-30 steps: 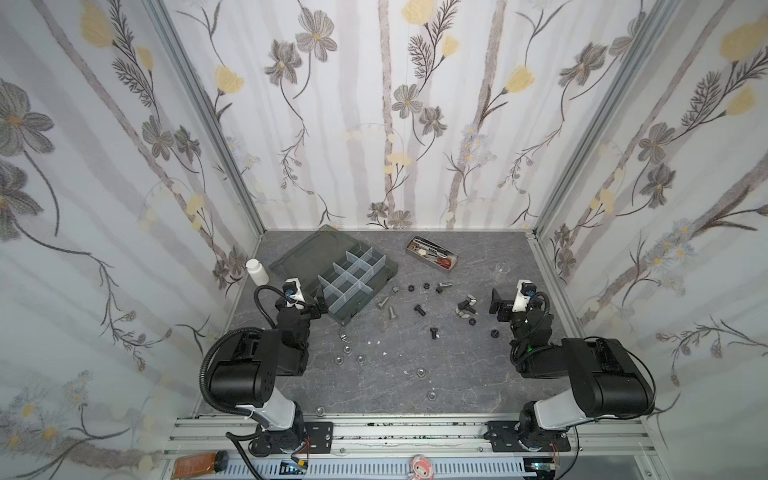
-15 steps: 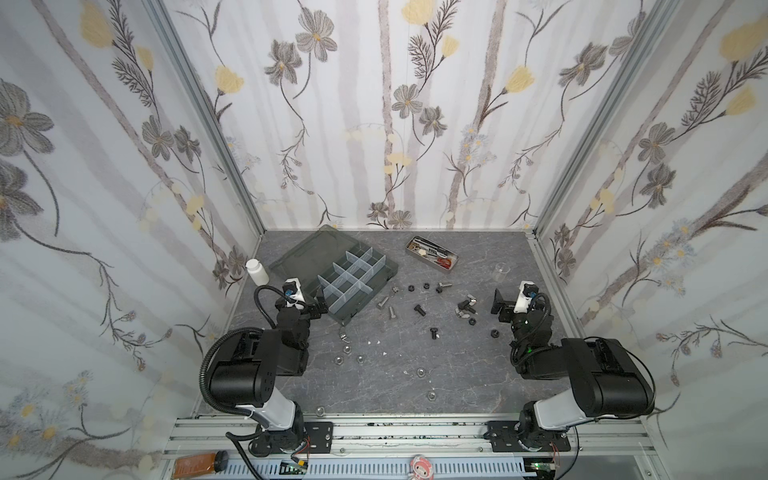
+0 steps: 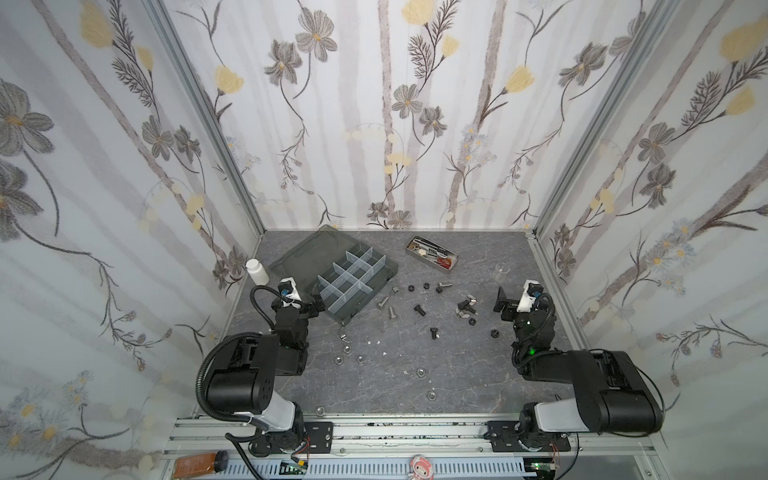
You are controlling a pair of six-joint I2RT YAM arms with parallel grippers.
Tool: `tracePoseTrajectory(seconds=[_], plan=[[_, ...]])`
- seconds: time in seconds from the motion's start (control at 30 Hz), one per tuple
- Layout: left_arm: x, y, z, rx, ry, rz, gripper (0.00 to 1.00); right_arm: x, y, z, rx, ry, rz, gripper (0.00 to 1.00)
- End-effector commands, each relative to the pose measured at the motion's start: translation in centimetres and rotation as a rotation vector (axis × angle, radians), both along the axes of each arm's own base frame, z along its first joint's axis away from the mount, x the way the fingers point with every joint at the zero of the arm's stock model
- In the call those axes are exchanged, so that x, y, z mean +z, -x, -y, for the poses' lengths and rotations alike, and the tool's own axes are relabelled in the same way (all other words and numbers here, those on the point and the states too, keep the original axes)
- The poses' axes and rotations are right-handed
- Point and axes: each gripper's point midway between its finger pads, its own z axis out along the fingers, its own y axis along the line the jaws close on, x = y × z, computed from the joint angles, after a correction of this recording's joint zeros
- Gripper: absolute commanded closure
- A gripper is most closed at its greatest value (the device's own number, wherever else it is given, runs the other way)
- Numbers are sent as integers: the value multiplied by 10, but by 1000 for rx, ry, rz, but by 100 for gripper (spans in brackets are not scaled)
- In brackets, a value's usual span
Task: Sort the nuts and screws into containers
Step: 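Raise both arms from rest and move them toward the scattered hardware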
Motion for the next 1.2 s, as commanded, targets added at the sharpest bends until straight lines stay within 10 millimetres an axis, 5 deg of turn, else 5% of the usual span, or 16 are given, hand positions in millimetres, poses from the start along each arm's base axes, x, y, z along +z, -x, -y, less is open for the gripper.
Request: tracePoseTrajectory(seconds=[0.0, 0.2, 0.37, 0.5, 0.77, 1.17], plan=[[10, 0, -11, 71, 21, -26, 0, 8, 6, 14, -86, -50, -43, 1], [68, -1, -8, 53, 65, -19, 0, 44, 14, 12, -85, -140, -41, 1], [115, 10, -5, 62, 164, -42, 0, 58, 20, -15, 36, -237, -104, 1], [131, 20, 12, 94, 96, -139, 0, 72, 23, -47, 122, -228, -166, 0], [132, 42, 62, -30, 164, -210, 0, 86, 36, -119, 327, -150, -280, 0], [87, 50, 111, -251, 269, -464, 0, 20, 43, -210, 597, -3, -592, 15]])
